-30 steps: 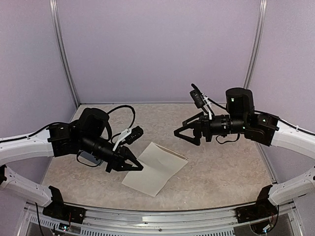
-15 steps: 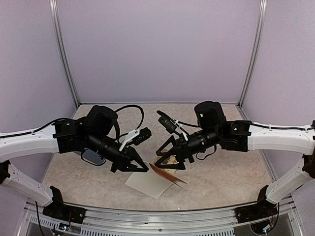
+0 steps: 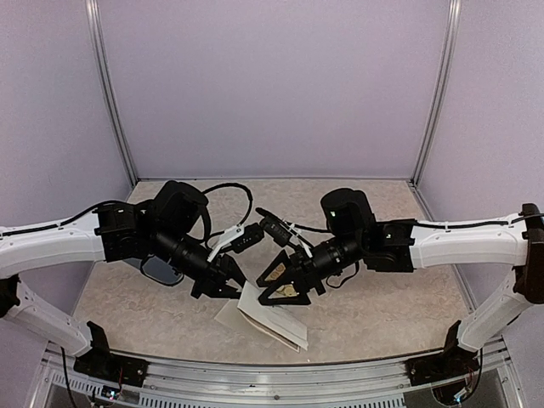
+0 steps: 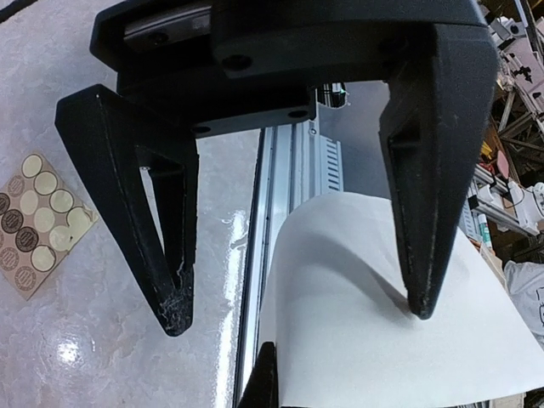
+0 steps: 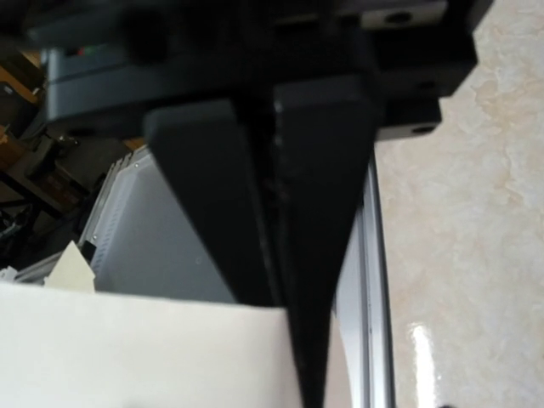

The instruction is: Place the letter into the envelope and seal it

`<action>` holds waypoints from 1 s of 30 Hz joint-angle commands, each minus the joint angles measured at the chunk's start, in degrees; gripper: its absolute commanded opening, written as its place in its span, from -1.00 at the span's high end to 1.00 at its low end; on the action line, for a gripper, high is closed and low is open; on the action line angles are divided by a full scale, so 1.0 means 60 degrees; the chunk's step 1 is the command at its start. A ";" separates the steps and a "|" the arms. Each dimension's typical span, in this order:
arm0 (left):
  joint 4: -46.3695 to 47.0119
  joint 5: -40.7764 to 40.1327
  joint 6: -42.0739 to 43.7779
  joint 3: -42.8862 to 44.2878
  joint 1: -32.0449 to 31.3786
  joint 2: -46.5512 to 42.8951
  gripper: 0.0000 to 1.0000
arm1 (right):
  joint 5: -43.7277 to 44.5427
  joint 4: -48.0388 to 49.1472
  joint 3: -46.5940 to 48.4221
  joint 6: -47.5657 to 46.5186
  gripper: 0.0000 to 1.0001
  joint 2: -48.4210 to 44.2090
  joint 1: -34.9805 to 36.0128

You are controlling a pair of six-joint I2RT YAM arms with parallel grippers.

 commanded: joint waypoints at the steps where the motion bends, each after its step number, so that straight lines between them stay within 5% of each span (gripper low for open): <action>1: 0.0024 0.0397 0.0119 0.0402 -0.0050 0.0092 1.00 | -0.0315 0.0113 -0.0063 -0.0035 -0.47 0.0341 0.0182; 14: 0.0266 0.0729 -0.0028 0.0101 0.0277 -0.0162 1.00 | -0.0220 0.1352 -0.0691 0.0677 -0.70 0.0216 0.0315; 30: 0.0329 0.1188 -0.0021 -0.0137 0.0655 -0.0360 1.00 | -0.0168 0.2187 -0.1069 0.1356 -0.68 0.0113 0.0342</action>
